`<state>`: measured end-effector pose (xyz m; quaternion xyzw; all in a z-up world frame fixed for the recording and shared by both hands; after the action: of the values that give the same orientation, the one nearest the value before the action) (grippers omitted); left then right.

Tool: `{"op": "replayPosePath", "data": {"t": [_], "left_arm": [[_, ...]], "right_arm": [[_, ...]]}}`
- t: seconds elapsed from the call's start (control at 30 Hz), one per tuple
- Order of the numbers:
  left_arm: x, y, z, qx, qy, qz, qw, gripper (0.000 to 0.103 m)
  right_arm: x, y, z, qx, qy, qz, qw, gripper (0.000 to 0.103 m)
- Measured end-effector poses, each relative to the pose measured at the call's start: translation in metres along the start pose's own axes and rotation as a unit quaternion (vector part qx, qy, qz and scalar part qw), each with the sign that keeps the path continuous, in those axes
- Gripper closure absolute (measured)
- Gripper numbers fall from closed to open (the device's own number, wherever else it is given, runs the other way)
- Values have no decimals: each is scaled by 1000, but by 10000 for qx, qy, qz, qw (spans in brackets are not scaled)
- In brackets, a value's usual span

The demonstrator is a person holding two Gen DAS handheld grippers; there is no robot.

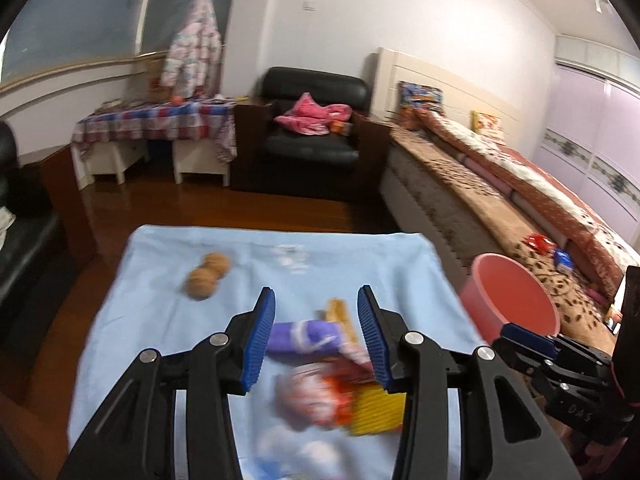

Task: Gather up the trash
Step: 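Move both grippers back toward the table, then grasp the white-orange wrapper with the left gripper while the right gripper grasps a red wrapper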

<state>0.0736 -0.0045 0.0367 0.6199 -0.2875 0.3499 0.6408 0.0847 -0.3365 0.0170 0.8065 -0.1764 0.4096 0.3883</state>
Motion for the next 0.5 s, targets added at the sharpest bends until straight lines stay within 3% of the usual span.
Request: {"op": "replayPosePath", "data": {"t": [0.1, 0.2, 0.5], "left_arm": [[-9, -2, -22, 122, 147, -104, 9998, 61], [-22, -5, -40, 152, 250, -271, 9992, 61], [-47, -20, -43, -36, 171, -680, 9975, 61]], "right_arm": [[-3, -14, -13, 92, 107, -183, 9997, 71], [-5, -25, -25, 150, 288, -344, 9989, 60], [-7, -62, -52, 119, 910, -778, 9927, 60]]}}
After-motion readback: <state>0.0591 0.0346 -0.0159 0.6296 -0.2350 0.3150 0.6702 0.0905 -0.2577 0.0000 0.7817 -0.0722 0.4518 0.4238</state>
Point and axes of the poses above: each gripper's, at about its wrist camera, not at the fingertips, and y roughly against the way its jaws point, z to its right, x to its top, the point moved 2 cm from there along -y, roughly the way its jaws point, and after that the axes turned 9 degrees about x, right-handed, at the moved point
